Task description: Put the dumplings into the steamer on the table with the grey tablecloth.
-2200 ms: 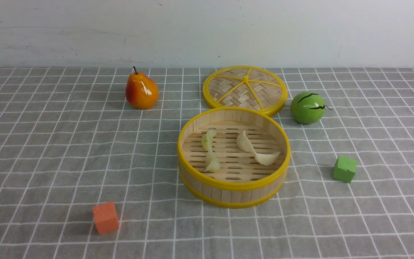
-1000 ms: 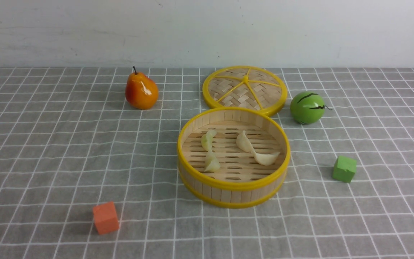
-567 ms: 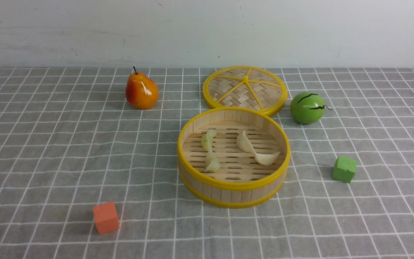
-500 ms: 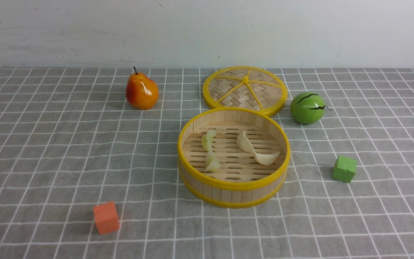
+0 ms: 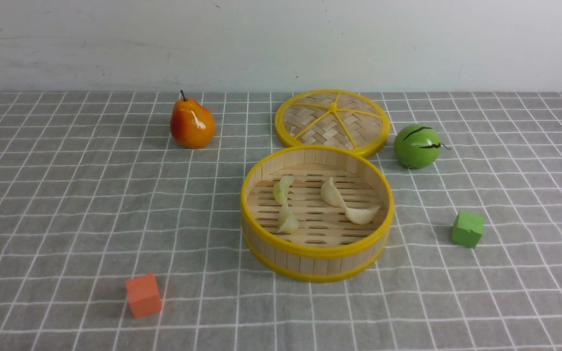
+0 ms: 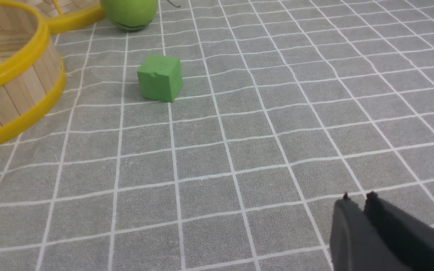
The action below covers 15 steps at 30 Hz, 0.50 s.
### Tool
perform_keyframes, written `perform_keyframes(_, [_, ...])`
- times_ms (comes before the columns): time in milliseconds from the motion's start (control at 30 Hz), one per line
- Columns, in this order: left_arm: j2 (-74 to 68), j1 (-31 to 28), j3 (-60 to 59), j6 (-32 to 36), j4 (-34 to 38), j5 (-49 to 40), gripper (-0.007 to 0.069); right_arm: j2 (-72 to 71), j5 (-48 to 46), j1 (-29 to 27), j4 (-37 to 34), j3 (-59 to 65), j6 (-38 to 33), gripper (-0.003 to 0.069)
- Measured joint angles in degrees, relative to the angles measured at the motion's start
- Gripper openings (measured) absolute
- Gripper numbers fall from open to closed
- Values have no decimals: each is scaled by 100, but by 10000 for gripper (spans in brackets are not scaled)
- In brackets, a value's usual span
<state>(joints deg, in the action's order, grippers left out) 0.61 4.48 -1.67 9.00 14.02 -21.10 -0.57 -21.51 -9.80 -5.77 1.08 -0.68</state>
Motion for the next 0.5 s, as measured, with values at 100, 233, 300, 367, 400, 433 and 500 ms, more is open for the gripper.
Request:
perform_keyframes(100, [0, 220, -9, -375, -417, -177, -14, 0, 0, 0, 0, 0, 0, 62])
perform_keyframes(233, [0, 399, -9, -1256, -1059, -157, -14, 0, 0, 0, 0, 0, 0, 67])
perform_keyframes(300, [0, 407, -9, -1700, -1358, -157, -14, 0, 0, 0, -5, 0, 0, 72])
perform_keyframes(367, [0, 407, -9, -1824, -1445, -157, -14, 0, 0, 0, -5, 0, 0, 75])
perform_keyframes(400, [0, 407, -9, -1856, -1471, -157, -14, 0, 0, 0, -5, 0, 0, 77])
perform_keyframes(433, [0, 407, -9, -1881, -1485, -157, -14, 0, 0, 0, -5, 0, 0, 78])
perform_keyframes(500, [0, 407, -9, -1902, -1493, -157, -14, 0, 0, 0, -5, 0, 0, 80])
